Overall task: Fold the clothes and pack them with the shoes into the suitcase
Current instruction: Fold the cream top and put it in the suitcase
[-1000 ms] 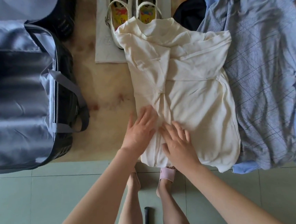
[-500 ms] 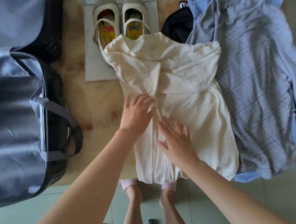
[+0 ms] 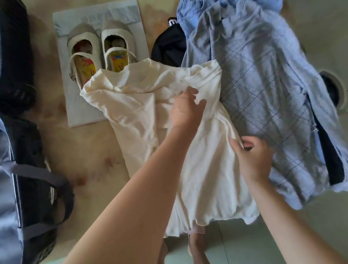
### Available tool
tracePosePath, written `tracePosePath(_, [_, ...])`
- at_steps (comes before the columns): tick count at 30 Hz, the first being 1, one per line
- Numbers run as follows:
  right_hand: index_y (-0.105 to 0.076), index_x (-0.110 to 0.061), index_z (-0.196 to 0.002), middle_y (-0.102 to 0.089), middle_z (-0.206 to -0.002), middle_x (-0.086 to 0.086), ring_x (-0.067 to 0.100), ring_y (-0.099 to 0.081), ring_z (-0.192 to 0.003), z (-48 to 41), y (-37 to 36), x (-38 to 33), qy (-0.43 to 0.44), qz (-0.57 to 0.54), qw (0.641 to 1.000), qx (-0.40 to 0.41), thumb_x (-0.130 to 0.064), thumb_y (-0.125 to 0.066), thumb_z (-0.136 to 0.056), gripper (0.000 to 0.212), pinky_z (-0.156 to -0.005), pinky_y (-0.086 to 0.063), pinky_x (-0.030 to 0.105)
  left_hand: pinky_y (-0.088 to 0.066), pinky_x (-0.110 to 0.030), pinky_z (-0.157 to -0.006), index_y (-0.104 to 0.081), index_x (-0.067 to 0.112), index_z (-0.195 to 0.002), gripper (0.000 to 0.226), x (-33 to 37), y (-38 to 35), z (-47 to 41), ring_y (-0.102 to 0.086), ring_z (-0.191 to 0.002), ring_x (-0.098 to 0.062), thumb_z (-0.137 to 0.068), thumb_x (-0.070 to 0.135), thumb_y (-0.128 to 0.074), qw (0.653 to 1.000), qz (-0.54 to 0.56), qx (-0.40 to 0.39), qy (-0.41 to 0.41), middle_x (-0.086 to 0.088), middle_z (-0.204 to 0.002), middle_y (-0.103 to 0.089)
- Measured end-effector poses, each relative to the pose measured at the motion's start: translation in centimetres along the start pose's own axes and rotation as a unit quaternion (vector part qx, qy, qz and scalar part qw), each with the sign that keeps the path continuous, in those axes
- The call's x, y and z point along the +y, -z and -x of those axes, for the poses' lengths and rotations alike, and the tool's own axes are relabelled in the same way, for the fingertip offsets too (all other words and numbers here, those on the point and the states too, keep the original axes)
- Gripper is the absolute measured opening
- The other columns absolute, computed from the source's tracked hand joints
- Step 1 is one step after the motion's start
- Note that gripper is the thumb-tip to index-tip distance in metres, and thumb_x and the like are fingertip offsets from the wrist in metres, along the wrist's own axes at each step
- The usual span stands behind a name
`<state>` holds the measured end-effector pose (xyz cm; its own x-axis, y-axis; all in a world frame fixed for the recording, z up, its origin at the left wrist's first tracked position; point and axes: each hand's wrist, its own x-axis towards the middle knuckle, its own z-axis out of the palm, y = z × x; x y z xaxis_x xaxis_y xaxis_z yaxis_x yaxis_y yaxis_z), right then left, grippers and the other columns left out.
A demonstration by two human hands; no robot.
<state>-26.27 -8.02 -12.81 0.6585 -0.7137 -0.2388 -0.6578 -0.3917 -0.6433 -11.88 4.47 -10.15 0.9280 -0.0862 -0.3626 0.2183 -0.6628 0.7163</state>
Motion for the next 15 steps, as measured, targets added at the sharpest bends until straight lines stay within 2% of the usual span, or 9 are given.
tracePosePath(2, [-0.068,-0.019,-0.092,-0.065,-0.083,-0.003,0.029,-0.059,-0.09,0.1,0.2,0.5,-0.015,-0.014,1.0,-0.001,-0.05,-0.063,-0.072,0.037,-0.078,-0.049,0.046,-0.047,-0.029,-0.083,-0.058,0.018,-0.118,0.033,1.2,-1.7,-0.5,-0.059,-0.102,-0.017,-0.087,0.029,-0.064,1.0,0.002,-0.013,0.003,0.0,-0.114,-0.062])
tracePosePath(5, [-0.07,-0.021,-0.086,-0.067,-0.076,-0.005,0.03,-0.061,-0.087,-0.1,0.2,1.1,-0.018,-0.023,1.0,0.001,-0.04,-0.067,-0.079,0.021,-0.071,-0.052,0.044,-0.048,-0.033,-0.086,-0.056,0.018,-0.12,0.039,2.4,-3.6,-1.3,-0.058,-0.105,-0.021,-0.085,0.032,-0.065,1.0,-0.013,-0.001,0.01,-0.002,-0.115,-0.061])
tracePosePath(9, [-0.068,-0.021,-0.082,-0.067,-0.075,-0.005,0.025,-0.063,-0.078,0.2,0.3,0.7,0.009,-0.029,1.0,0.001,-0.028,-0.064,-0.088,0.009,-0.064,-0.051,0.037,-0.045,-0.033,-0.082,-0.048,0.018,-0.126,0.056,3.5,-5.3,-2.4,-0.056,-0.108,-0.02,-0.081,0.047,-0.067,0.993,-0.104,0.039,0.024,-0.001,-0.121,-0.052])
tracePosePath(12, [-0.064,-0.022,-0.086,-0.067,-0.078,-0.01,0.012,-0.063,-0.075,1.2,0.6,0.1,0.0,-0.051,0.999,-0.009,-0.029,-0.061,-0.091,0.009,-0.063,-0.049,0.032,-0.043,-0.034,-0.084,-0.042,0.015,-0.131,0.068,4.0,-6.1,-3.3,-0.05,-0.112,-0.022,-0.079,0.053,-0.066,0.984,-0.158,0.064,0.044,-0.002,-0.123,-0.047])
tracePosePath(15, [-0.064,-0.026,-0.088,-0.068,-0.076,-0.012,0.008,-0.063,-0.071,2.5,0.8,0.1,0.01,-0.046,0.999,-0.021,-0.034,-0.062,-0.09,0.008,-0.062,-0.05,0.033,-0.043,-0.035,-0.085,-0.041,0.015,-0.132,0.069,3.8,-6.7,-3.9,-0.046,-0.114,-0.021,-0.08,0.053,-0.065,0.976,-0.192,0.089,0.048,-0.003,-0.125,-0.045])
